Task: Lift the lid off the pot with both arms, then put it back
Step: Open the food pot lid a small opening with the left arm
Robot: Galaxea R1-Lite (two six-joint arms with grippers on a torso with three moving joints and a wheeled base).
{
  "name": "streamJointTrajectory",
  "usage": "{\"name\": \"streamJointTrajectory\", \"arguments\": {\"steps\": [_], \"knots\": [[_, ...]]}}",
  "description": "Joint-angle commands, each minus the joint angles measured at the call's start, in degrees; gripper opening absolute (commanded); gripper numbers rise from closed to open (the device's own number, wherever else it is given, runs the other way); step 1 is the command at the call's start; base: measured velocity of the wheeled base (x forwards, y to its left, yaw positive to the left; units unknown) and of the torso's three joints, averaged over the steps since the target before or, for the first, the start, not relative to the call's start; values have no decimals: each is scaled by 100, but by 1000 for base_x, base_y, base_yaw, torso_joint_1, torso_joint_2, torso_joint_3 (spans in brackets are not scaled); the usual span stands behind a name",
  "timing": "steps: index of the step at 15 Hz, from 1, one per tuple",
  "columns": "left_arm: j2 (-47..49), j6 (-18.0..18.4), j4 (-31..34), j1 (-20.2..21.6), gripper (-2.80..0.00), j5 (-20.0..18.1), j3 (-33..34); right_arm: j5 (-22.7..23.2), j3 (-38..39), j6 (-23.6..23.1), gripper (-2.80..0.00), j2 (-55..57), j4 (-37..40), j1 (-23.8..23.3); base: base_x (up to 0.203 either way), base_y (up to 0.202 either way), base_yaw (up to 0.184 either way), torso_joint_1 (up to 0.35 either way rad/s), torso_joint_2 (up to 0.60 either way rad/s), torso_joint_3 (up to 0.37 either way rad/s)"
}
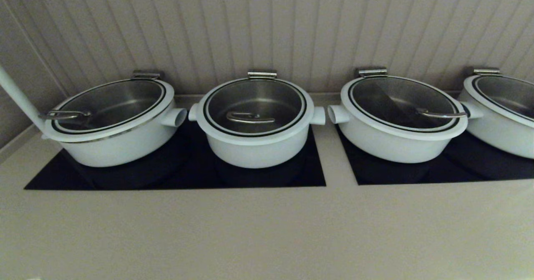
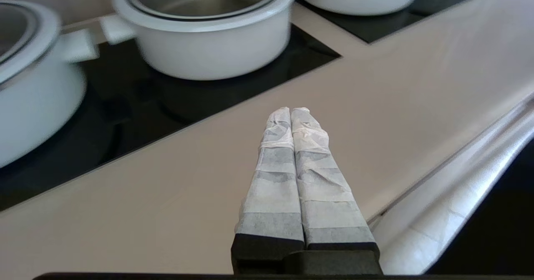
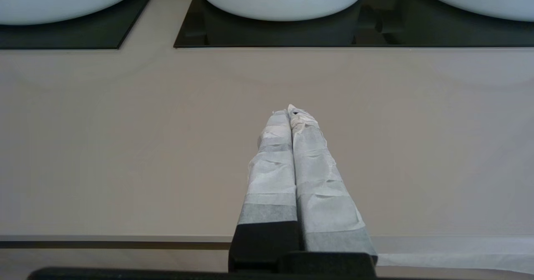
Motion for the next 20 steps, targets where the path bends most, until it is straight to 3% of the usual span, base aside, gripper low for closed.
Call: {"name": "streamJointTrajectory", "arguments": {"steps": [1,5,10,17,20], "knots": [[358,96,-22,2,-280,-62,-15,2,0,-2,-280,9,-2,0,0,0,0,0,0,0],[941,265,-55,-50,-280,-82,-267,2,0,-2,-280,9,-2,0,0,0,0,0,0,0],[1469,282,-80,-749,-280,-79,-613,8,0,-2,-280,6,-2,8,0,0,0,0,0,0],[3049,337,-1607,-852,-280,-55,-625,11,0,-19,-280,9,-2,0,0,0,0,0,0,0],[3391,377,-1758,-859,-280,-39,-639,11,0,-12,-280,9,-2,0,0,0,0,0,0,0]]}}
